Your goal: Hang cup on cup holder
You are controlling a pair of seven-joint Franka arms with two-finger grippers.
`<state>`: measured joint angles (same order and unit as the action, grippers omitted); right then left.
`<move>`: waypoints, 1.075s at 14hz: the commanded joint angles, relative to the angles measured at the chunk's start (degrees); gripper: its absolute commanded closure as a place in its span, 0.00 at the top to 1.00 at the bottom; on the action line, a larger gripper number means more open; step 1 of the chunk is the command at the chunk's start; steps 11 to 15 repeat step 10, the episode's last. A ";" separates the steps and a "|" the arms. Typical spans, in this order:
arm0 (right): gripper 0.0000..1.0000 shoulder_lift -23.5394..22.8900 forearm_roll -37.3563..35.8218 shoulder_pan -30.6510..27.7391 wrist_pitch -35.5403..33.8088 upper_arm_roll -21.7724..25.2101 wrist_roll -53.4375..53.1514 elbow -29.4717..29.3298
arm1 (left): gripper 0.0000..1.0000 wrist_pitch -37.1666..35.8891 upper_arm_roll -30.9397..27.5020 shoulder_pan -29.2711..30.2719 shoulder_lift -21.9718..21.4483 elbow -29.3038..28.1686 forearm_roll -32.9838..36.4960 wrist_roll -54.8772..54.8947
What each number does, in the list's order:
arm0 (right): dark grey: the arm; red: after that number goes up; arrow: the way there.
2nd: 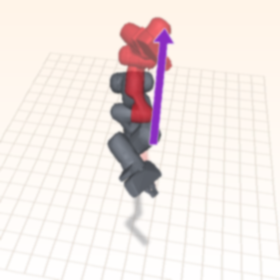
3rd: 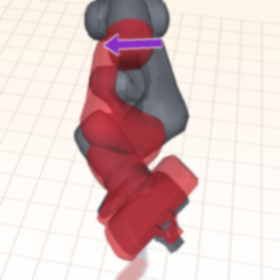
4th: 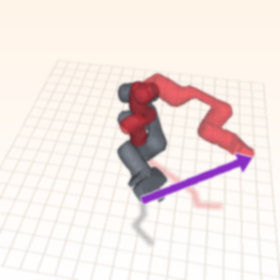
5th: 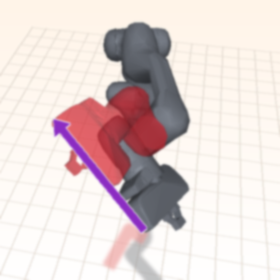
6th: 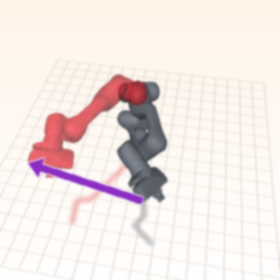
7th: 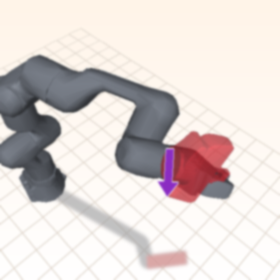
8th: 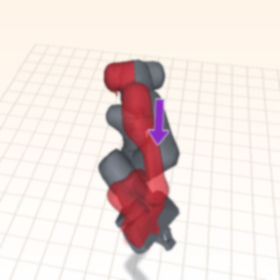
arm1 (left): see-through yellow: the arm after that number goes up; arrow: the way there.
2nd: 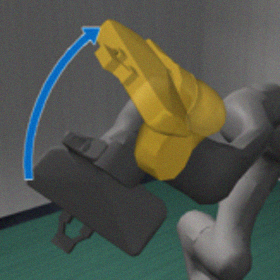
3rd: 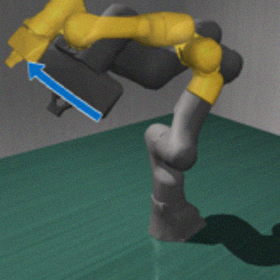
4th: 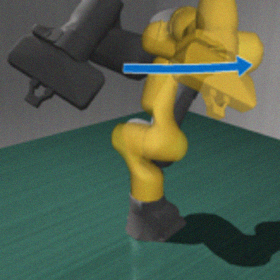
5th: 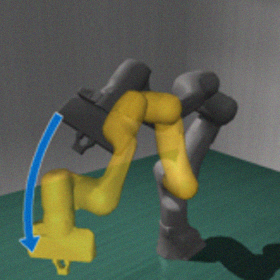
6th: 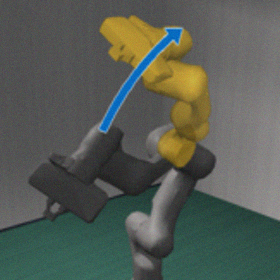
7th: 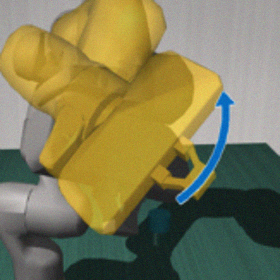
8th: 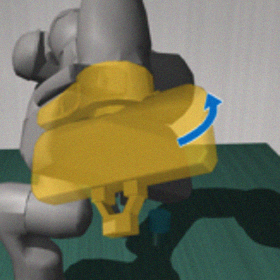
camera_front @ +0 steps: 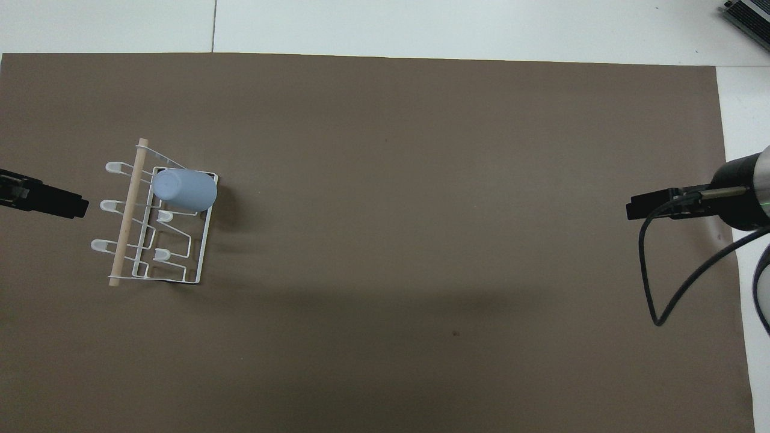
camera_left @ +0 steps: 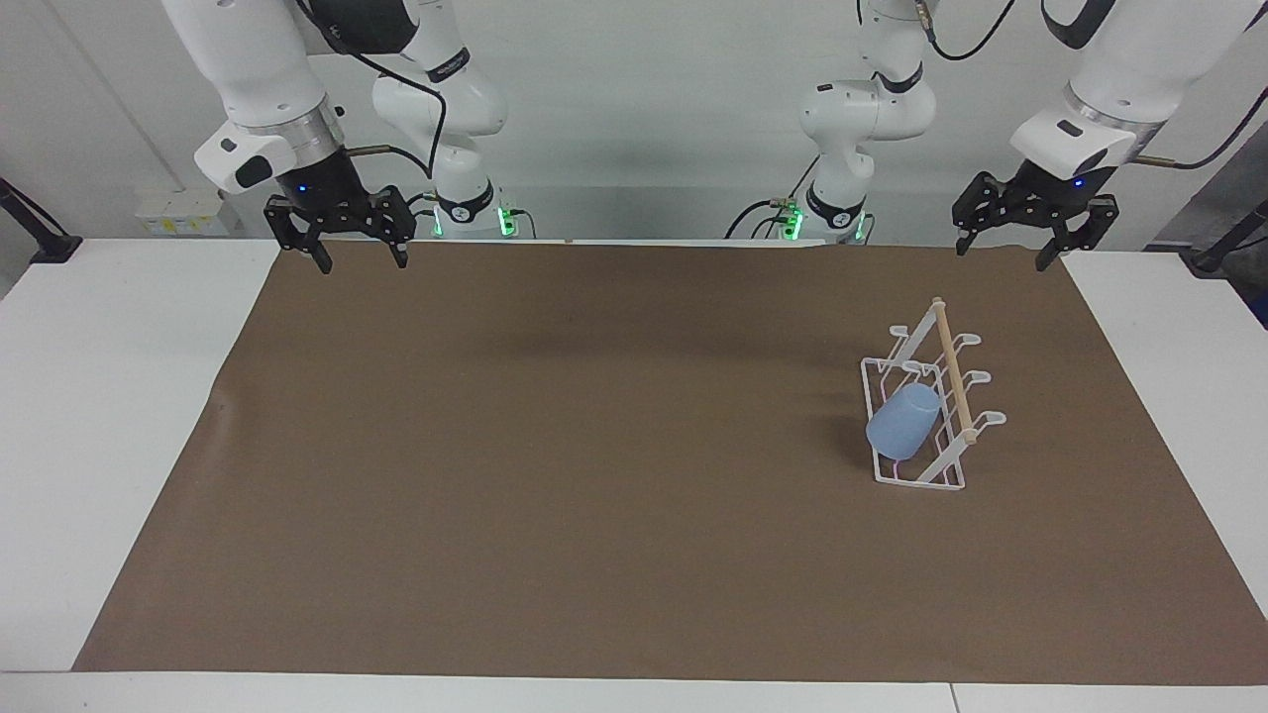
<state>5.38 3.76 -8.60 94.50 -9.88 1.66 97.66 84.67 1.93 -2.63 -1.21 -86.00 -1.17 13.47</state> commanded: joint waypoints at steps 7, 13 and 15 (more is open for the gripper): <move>1.00 1.22 -0.51 -0.98 0.16 -0.50 1.33 1.31 | 1.00 -2.93 -8.08 -5.46 0.86 3.30 -0.94 -0.20; 1.00 1.22 -0.51 -0.98 0.16 -0.50 1.33 1.31 | 1.00 -3.11 -8.78 -5.11 -0.02 2.68 -0.77 -0.55; 1.00 1.22 -0.51 -0.98 0.16 -0.50 1.33 1.31 | 1.00 -3.11 -8.78 -5.11 -0.02 2.68 -0.77 -0.55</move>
